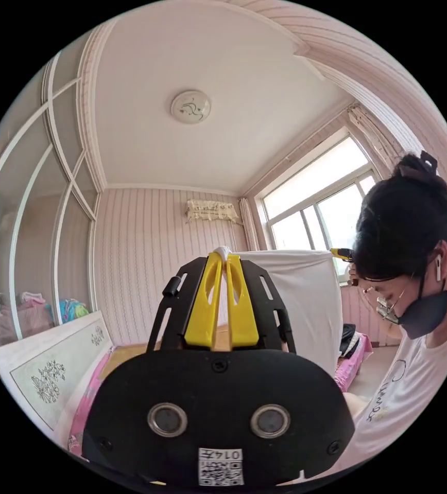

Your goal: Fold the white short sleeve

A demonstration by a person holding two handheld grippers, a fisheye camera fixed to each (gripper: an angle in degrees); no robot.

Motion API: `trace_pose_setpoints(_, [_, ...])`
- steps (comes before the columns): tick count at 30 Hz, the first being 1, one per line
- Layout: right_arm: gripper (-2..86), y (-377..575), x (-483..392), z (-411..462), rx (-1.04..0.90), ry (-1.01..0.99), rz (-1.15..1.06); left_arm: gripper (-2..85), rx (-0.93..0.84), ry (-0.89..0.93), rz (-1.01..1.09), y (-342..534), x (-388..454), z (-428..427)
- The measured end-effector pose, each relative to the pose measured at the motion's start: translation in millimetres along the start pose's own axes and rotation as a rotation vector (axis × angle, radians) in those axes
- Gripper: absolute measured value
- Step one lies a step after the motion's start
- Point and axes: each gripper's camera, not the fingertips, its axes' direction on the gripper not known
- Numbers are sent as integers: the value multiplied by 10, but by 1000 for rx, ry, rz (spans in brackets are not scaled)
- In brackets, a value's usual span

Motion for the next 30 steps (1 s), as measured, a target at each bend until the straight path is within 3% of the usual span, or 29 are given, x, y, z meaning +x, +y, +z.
trace_pose_setpoints(7, [10, 406, 1861, 1522, -439, 202, 455, -8, -546, 62, -353, 2680, -1188, 2761])
trace_pose_setpoints(9, [9, 396, 2291, 1809, -454, 222, 565, -8, -632, 4, -319, 3124, -1315, 3287])
trace_pose_setpoints(11, [9, 16, 2416, 1837, -352, 221, 569, -8, -599, -25, -314, 3240, -1471, 3591])
trace_pose_setpoints(15, [10, -1190, 2066, 1662, -67, 218, 374, -8, -343, -44, -247, 3078, -1812, 3593])
trace_pose_setpoints(20, [10, -1444, 1527, 1778, -130, 191, 247, -8, -349, -5, -237, 4043, -2230, 3221])
trace_pose_setpoints(25, [10, -358, 1328, 2019, -322, 191, 401, -9, -680, 30, -325, 6668, -2722, 2730])
trace_pose_setpoints(30, [10, 1467, 1182, 2220, -614, 221, 777, -10, -996, 96, -519, 9420, -2968, 2048])
